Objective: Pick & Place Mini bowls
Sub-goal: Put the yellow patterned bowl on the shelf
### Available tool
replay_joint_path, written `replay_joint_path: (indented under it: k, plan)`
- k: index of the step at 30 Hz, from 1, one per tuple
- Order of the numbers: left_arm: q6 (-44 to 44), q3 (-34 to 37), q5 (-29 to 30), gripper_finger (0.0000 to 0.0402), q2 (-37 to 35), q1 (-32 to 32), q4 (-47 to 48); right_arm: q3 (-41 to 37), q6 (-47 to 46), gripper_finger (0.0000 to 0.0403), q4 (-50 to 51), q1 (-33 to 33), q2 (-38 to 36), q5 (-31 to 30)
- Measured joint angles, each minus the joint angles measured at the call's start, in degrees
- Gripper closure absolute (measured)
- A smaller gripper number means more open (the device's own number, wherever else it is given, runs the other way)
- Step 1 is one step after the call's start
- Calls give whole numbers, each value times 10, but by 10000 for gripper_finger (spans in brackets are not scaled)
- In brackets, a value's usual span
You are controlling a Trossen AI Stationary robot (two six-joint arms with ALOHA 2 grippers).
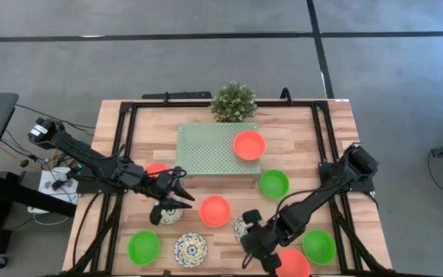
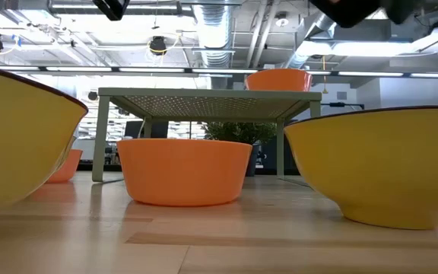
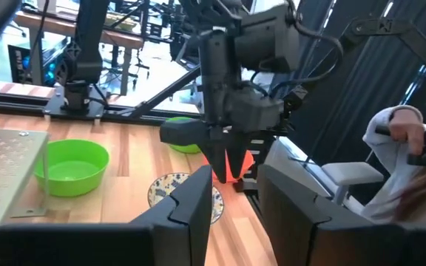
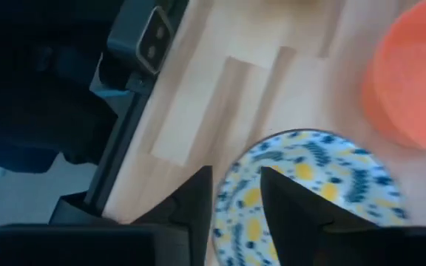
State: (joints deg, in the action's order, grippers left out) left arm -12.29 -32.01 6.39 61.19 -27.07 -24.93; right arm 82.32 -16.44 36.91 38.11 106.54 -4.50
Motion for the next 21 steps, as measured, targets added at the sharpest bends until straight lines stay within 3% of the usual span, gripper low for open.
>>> replay_joint_path:
  k: [7, 13, 17, 21]
  plan:
    - [0, 0, 0, 291, 0, -8, 0, 0, -41, 240, -2, 22, 37, -17]
    - [0, 0, 0, 291, 0, -8, -1, 0, -46, 230, 9, 24, 76, -20]
    - [0, 0, 0, 291, 0, -8, -3, 0, -46, 247, 27, 23, 82, -29]
    - [0, 0, 0, 291, 0, -8, -5, 0, -39, 298, 35, 21, 76, -45]
